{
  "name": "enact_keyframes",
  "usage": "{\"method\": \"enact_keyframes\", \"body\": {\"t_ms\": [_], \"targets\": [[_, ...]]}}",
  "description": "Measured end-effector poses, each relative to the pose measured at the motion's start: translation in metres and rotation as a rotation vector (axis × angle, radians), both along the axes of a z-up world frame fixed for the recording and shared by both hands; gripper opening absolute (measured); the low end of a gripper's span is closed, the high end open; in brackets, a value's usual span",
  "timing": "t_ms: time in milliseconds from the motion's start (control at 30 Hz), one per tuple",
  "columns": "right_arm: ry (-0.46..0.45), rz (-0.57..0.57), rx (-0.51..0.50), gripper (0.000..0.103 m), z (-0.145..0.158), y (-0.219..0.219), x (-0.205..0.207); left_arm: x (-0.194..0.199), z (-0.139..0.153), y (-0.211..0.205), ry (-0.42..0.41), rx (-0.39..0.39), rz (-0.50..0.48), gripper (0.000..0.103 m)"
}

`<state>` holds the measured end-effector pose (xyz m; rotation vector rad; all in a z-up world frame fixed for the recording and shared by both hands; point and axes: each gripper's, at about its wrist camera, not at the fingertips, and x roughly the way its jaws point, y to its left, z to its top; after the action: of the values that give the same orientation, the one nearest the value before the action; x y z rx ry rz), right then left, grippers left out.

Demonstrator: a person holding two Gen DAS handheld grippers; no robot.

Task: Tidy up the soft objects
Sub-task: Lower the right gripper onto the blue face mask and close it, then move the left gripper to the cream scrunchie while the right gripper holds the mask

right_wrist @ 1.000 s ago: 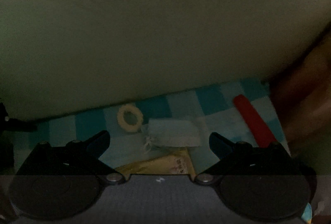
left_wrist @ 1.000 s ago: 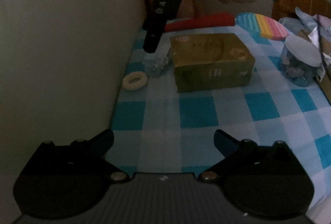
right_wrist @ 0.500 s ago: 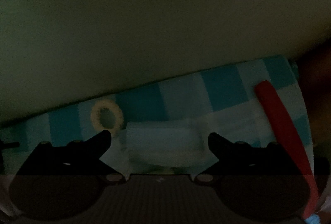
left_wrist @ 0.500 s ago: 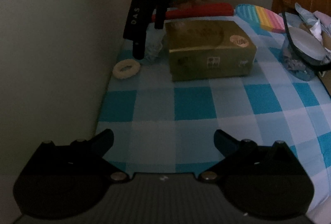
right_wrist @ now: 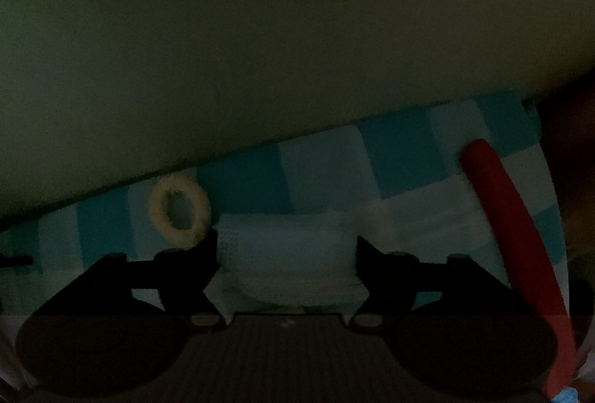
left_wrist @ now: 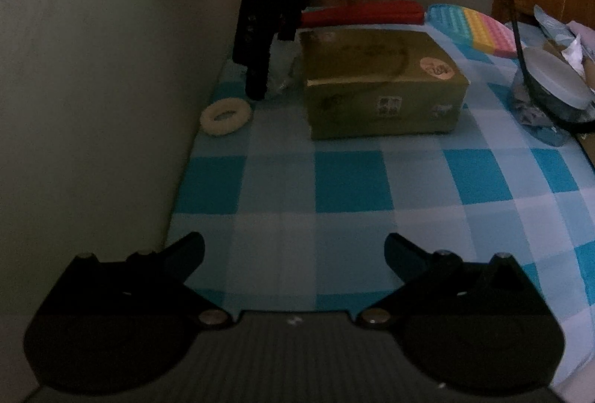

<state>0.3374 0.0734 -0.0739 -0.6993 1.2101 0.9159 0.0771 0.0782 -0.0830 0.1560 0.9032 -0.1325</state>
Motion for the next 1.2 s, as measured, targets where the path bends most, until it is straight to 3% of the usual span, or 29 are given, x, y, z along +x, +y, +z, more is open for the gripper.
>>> {"method": "enact_keyframes", "body": {"t_ms": [300, 533, 733, 933, 1067, 1200], "targets": [[-0.078, -0.013, 0.059, 0.071, 0.043, -0.01, -0.015, 0.0, -0.001, -0.002, -0.03, 0.036, 0.003, 0.102], [-0.138, -0.037, 0.14, 0.071, 0.094, -0.044, -0.048, 0.002, 0.004, -0.001, -0.107, 0.105, 0.073, 0.102], [-0.17, -0.053, 0.203, 0.071, 0.115, -0.073, -0.076, 0.009, 0.001, -0.004, -0.13, 0.125, 0.129, 0.102], [-0.188, -0.043, 0.238, 0.071, 0.133, -0.107, -0.118, 0.021, 0.015, -0.002, -0.069, 0.053, 0.136, 0.097], [-0.2, -0.033, 0.248, 0.071, 0.129, -0.127, -0.145, 0.026, 0.038, 0.004, -0.056, 0.008, 0.137, 0.097], [-0.207, -0.036, 0.27, 0.071, 0.121, -0.15, -0.166, 0.032, 0.059, 0.01, -0.034, -0.047, 0.209, 0.096]]}}
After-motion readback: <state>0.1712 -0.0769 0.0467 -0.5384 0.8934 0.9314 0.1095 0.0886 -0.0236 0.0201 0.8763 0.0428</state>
